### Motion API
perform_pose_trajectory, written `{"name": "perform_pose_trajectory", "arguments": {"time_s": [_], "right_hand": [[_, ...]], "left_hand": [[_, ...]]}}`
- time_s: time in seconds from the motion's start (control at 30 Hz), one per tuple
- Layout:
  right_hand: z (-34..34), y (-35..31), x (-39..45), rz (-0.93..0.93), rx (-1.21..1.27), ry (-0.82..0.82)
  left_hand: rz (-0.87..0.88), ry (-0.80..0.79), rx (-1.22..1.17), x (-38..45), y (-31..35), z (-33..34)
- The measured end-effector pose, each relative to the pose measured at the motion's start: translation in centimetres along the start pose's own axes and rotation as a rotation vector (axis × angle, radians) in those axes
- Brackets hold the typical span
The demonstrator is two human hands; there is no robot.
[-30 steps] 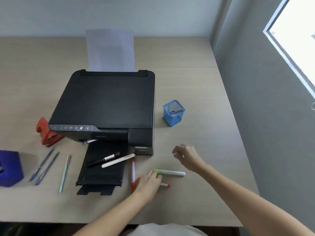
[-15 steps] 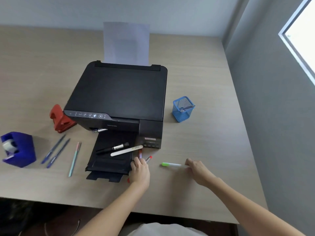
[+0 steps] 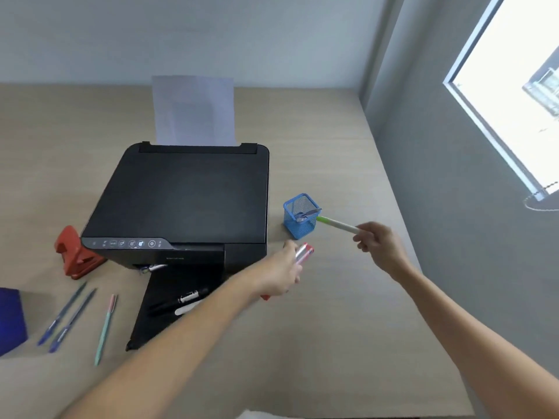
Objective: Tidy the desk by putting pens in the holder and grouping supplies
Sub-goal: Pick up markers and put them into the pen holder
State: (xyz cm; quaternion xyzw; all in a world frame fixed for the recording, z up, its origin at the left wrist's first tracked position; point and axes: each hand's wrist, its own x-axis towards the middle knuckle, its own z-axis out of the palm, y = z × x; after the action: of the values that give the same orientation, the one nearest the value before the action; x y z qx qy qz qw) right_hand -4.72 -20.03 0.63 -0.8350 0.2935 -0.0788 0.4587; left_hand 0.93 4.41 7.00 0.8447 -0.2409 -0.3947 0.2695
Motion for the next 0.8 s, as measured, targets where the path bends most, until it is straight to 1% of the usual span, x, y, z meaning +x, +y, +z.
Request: {"name": "perform_pose_trajectory", "arguments": {"time_s": [0.07, 0.13, 0.2, 0.3, 0.37, 0.47, 0.53, 0.63, 0.7, 0.8], "right_hand": [[0.3, -1.3, 1.3, 0.018, -0.003, 0.080], [1.1, -2.3, 2.5, 0.028, -0.015, 0.119], [2.1, -2.9, 3.5, 0.029, -0.027, 0.134], [3.7, -3.5, 4.9, 0.030, -0.058, 0.106], [4.7, -4.0, 5.4, -0.003, -0.109, 0.063], [5.7, -4.4, 6.5, -0.055, -0.157, 0.013], [5.9, -4.4, 7.0, -0.071, -0.177, -0.030], [5.8, -4.2, 6.8, -0.104, -0.231, -0.087], [5.6, -4.2, 6.0, -0.110, -0.248, -0.104], [5.1, -4.0, 3.8, -0.132, -0.217, -0.064]], "left_hand": [[-0.062, -0.006, -0.063, 3.5, 2.2, -3.7], [-0.118, 0.013, 0.037, 7.1, 3.5, -6.2], [-0.178, -0.034, 0.111, 10.3, 4.2, -7.3], [-0.265, -0.104, 0.134, 14.8, 4.3, -7.6], [-0.326, -0.153, 0.181, 17.0, 3.8, -7.5], [-0.426, -0.162, 0.257, 19.0, 3.2, -7.3], [-0.416, -0.096, 0.298, 19.5, 3.3, -7.4], [-0.297, 0.019, 0.322, 18.3, 4.2, -7.9], [-0.205, 0.092, 0.314, 16.0, 4.5, -8.6], [-0.081, 0.187, 0.261, 11.0, 4.7, -9.9]]}}
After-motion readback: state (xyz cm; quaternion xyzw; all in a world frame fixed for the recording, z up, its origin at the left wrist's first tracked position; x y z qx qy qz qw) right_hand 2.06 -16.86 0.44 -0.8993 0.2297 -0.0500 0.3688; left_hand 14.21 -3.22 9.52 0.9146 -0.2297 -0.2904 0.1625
